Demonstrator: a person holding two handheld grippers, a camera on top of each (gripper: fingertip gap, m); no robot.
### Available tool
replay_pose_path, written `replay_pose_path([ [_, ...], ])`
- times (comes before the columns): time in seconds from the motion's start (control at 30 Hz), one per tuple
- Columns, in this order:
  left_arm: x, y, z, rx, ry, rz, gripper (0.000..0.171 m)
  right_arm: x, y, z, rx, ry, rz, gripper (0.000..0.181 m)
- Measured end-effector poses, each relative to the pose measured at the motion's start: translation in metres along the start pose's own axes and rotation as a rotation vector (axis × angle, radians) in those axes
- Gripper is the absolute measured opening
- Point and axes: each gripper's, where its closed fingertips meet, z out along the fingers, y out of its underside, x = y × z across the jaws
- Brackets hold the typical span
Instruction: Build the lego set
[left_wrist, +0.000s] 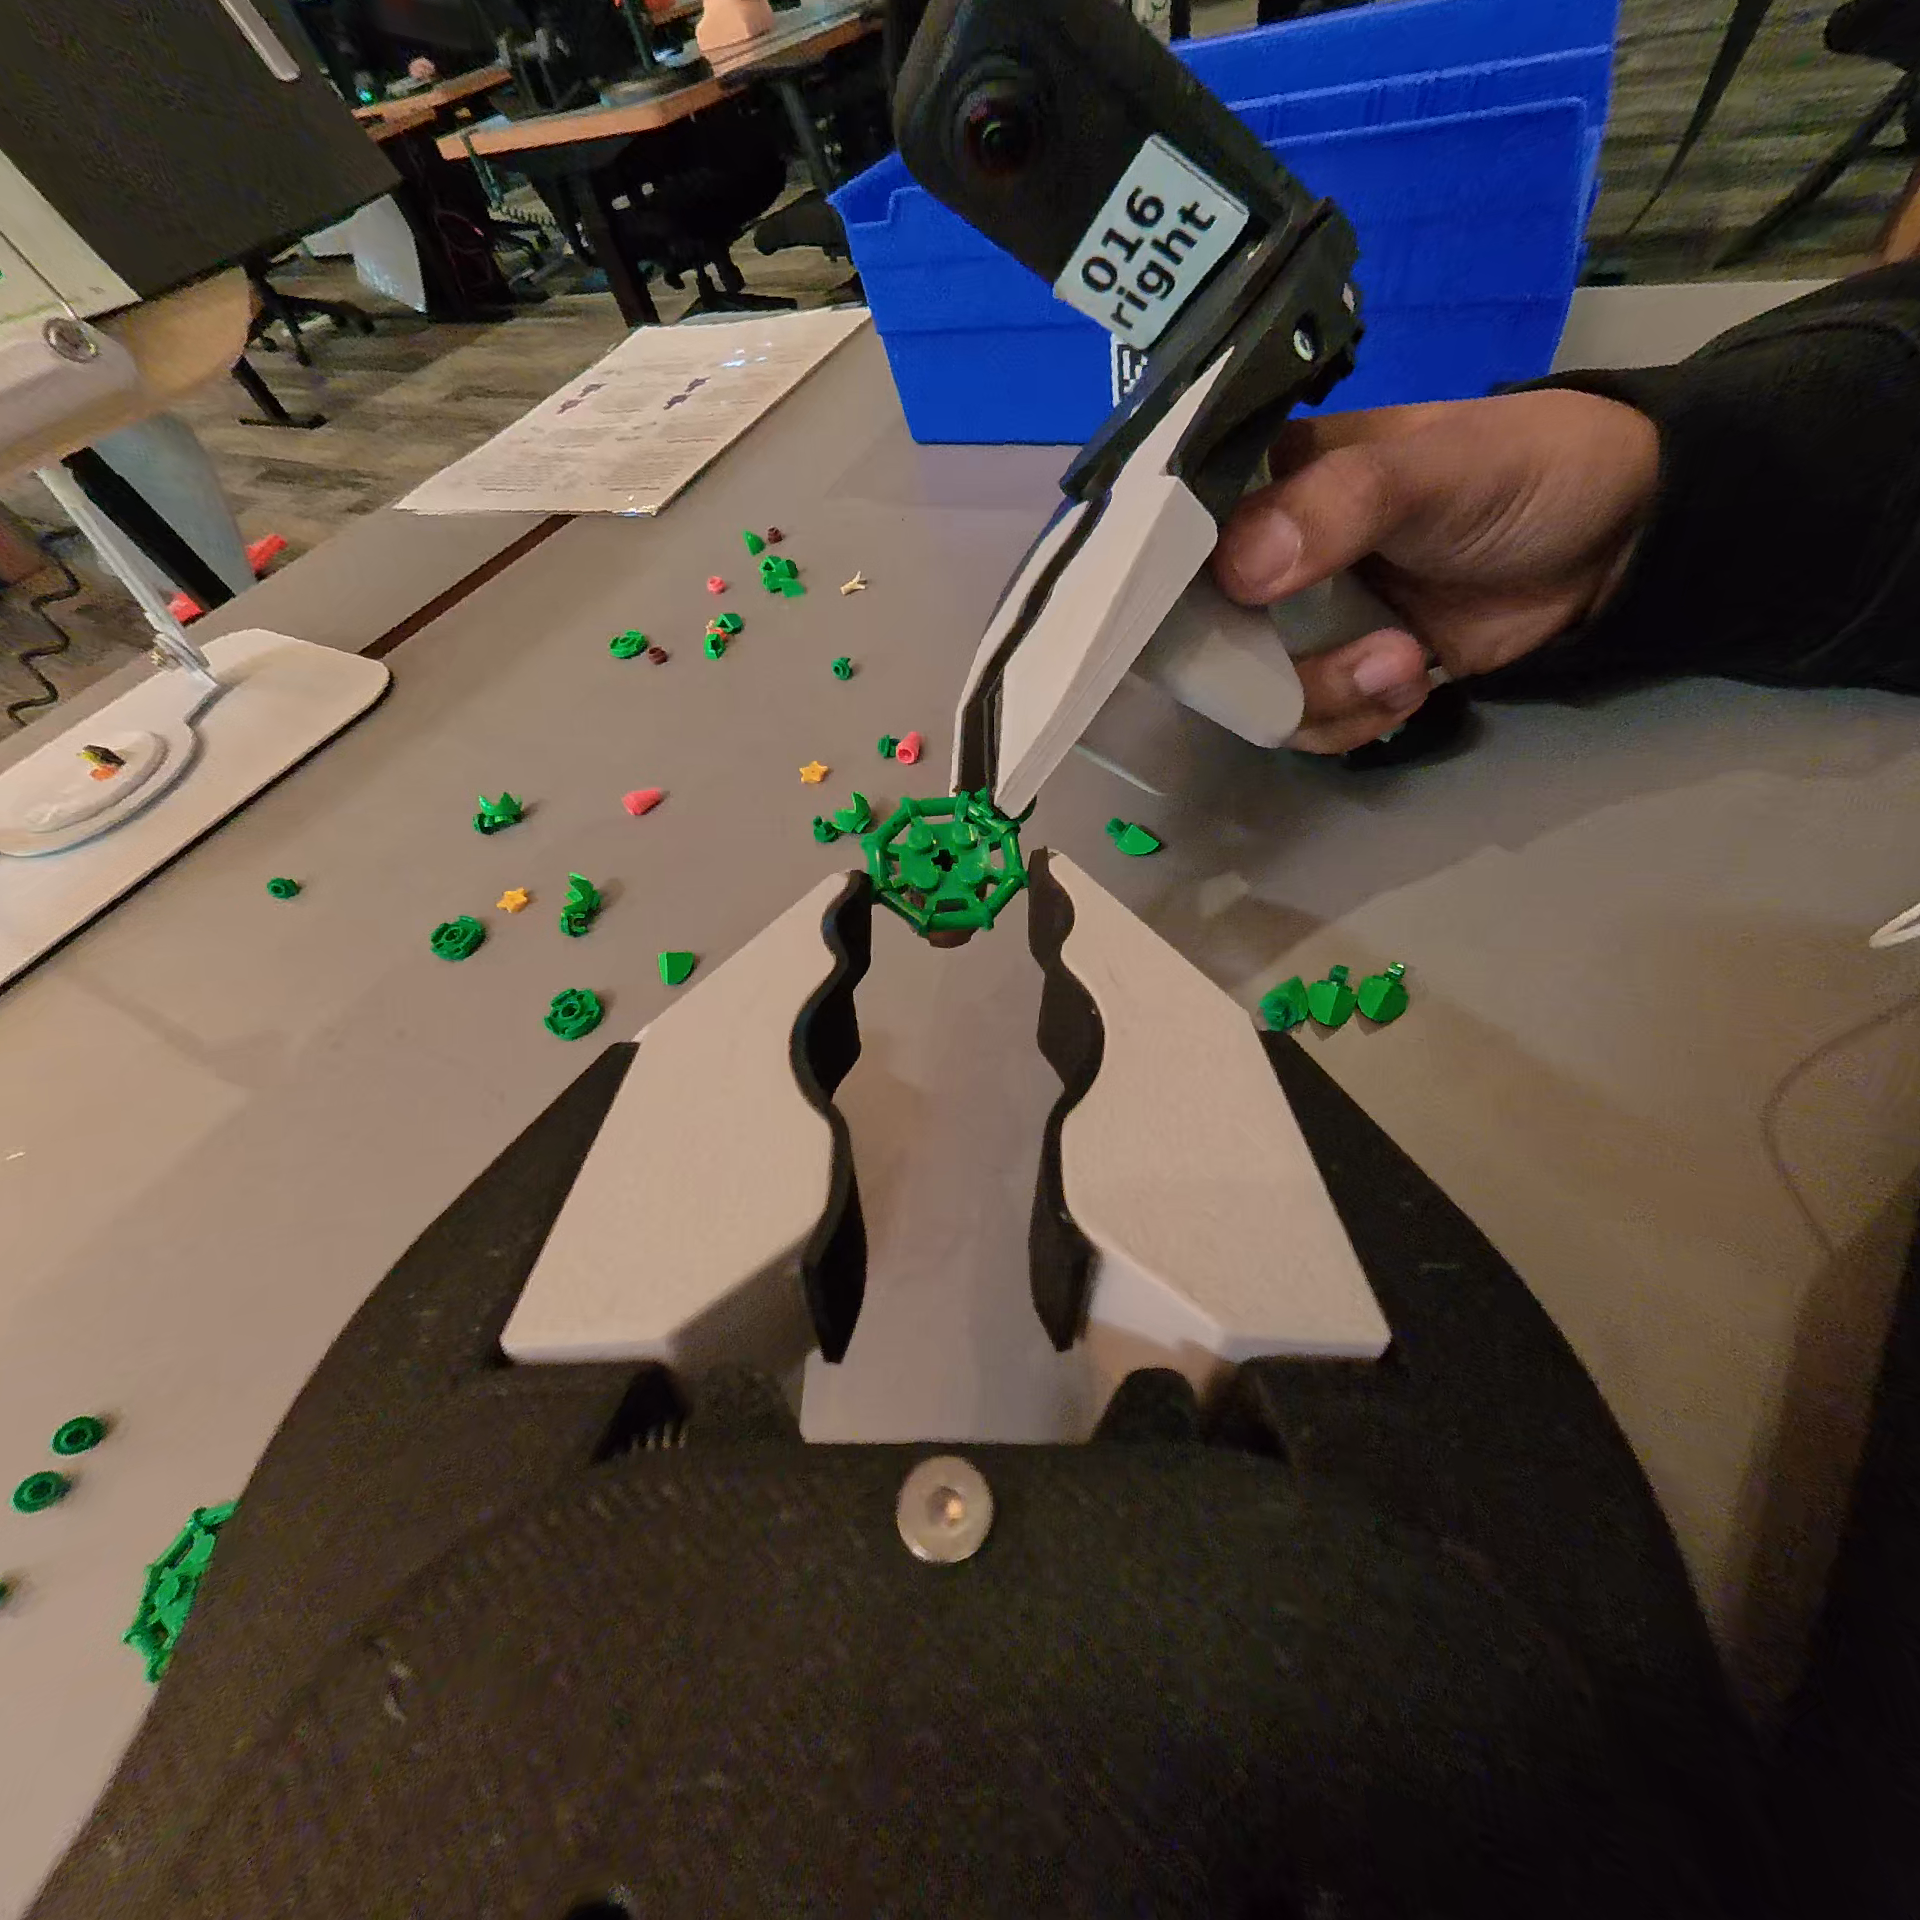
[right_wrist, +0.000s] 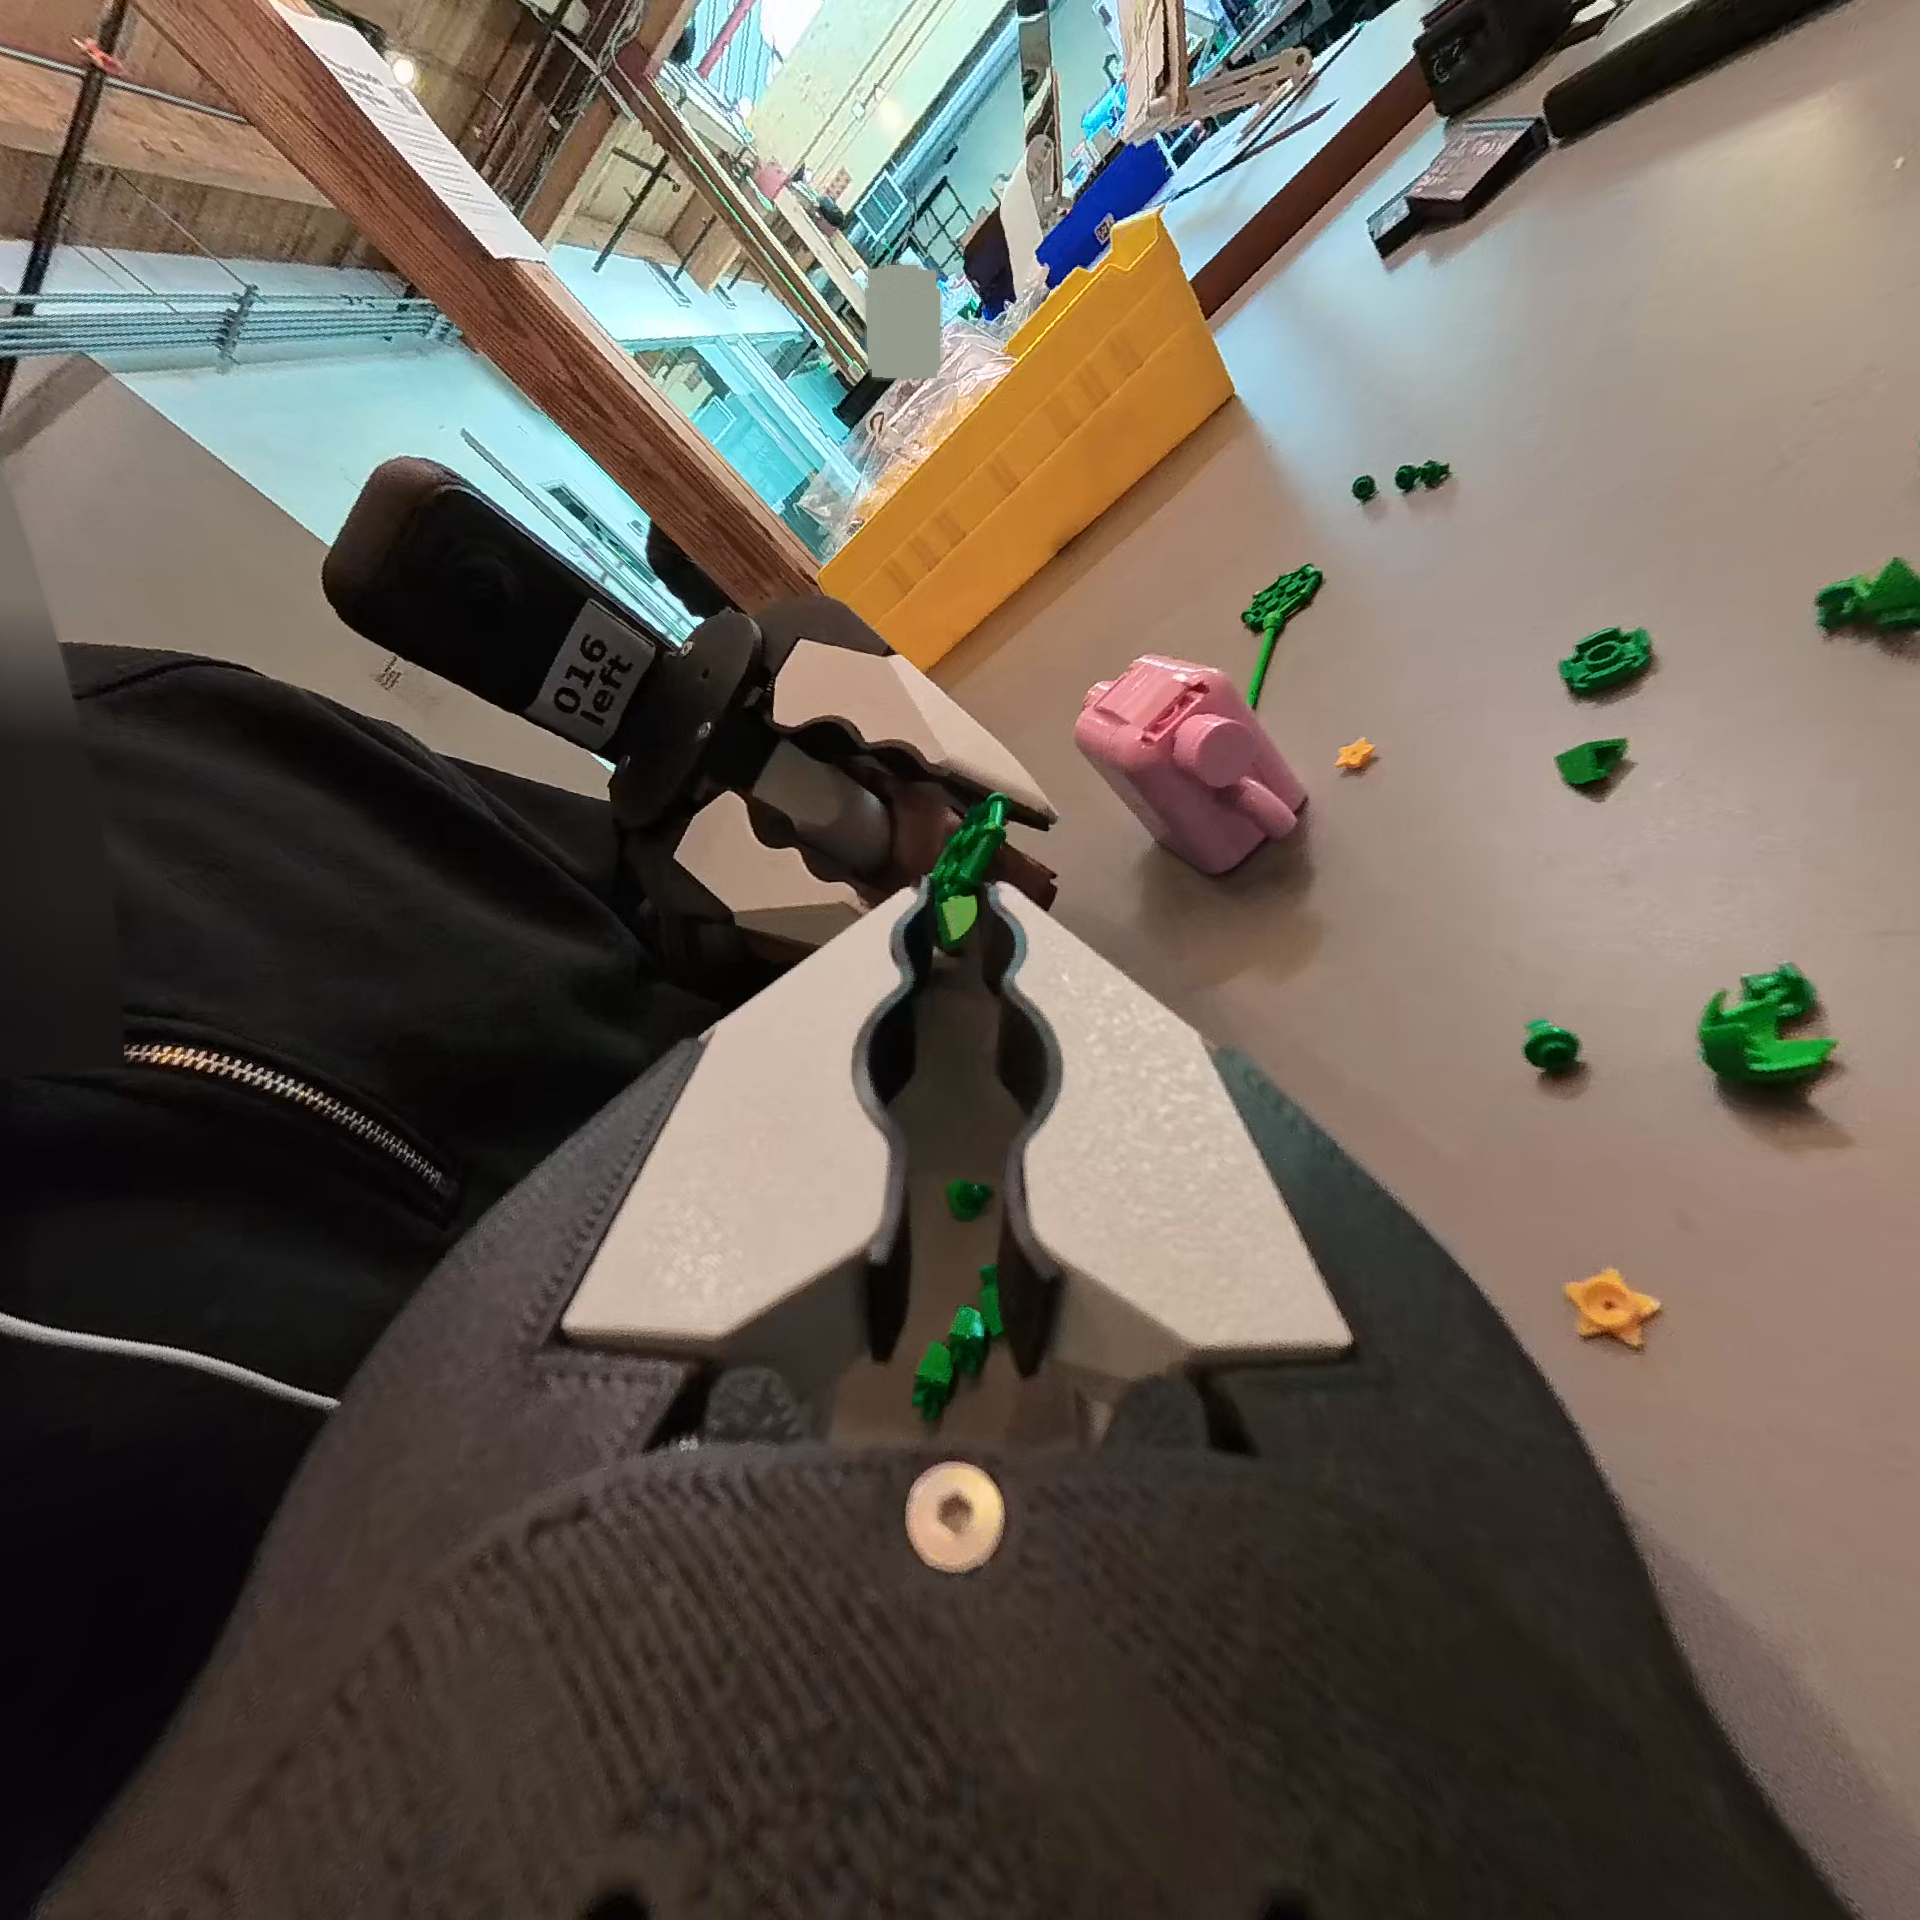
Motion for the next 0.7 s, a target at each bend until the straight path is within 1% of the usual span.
replay_pose_path([
  [0.13,0.001,-0.002,0.0,0.013,0.011,-0.02,0.029,-0.001,-0.001,-0.001,0.004,-0.006,-0.005,0.005],
  [0.23,0.0,-0.003,0.0,0.025,0.034,-0.073,0.035,0.0,-0.003,-0.003,0.012,0.0,-0.012,0.005],
  [0.37,-0.003,-0.006,-0.003,0.063,0.096,-0.205,0.039,0.001,-0.005,-0.006,0.025,0.006,-0.021,0.005],
  [0.57,-0.008,-0.01,-0.007,0.126,0.229,-0.461,0.052,-0.003,-0.009,-0.008,0.035,-0.005,-0.052,0.005],
  [0.7,-0.005,-0.012,-0.009,0.144,0.304,-0.54,0.053,-0.007,-0.01,-0.009,0.031,-0.003,-0.103,0.005],
])
